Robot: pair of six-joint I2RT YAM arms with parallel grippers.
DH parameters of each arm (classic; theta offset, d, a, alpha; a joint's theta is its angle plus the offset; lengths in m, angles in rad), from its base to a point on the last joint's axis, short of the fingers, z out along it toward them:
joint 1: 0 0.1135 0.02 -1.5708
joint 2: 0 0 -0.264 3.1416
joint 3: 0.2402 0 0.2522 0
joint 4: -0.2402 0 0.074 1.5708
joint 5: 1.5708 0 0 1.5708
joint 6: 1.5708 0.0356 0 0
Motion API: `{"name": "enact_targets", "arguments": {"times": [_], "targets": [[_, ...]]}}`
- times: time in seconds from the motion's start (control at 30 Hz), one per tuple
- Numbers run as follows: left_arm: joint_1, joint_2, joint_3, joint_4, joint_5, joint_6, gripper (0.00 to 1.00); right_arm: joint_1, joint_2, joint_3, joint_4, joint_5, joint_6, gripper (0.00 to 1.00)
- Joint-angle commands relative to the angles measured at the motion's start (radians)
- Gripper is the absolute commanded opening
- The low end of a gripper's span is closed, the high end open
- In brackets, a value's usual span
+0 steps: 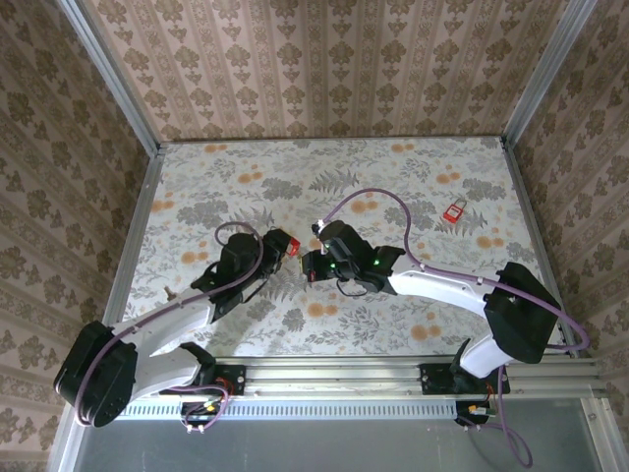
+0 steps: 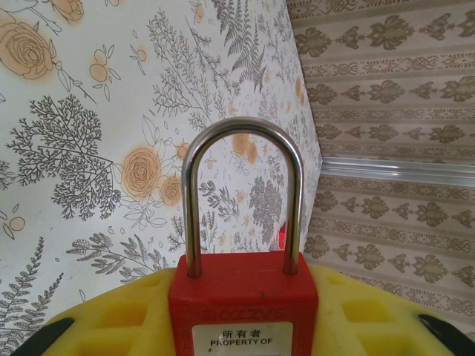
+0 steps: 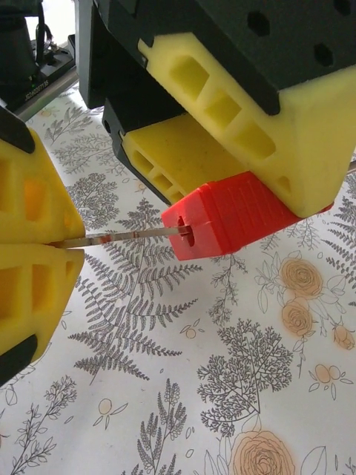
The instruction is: Unlock with the key
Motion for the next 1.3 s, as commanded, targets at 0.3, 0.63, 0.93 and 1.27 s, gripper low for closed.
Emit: {"name": "enact_targets", "arguments": {"times": [0.3, 0.63, 0.93, 1.27], "targets": [[-0.047, 0.011, 0.014, 0.002, 0.179, 0.060, 0.00, -0.060, -0.004, 0.005, 0.148, -0.066, -0.051, 0.00], [-0.046, 0.060, 0.140, -0.256, 0.213, 0.222, 0.00, -0.002, 0.029, 0.089, -0.066, 0.118, -0.213, 0.00], [-0.063, 0.039, 0.088, -0.115, 0.182, 0.177, 0.00, -0.056, 0.045, -0.011, 0.184, -0.024, -0.051, 0.00], [-0.090, 0.025, -0.003, 0.078, 0.207, 0.151, 0.00, -0.145, 0.052, -0.022, 0.351, -0.207, 0.016, 0.00]]}}
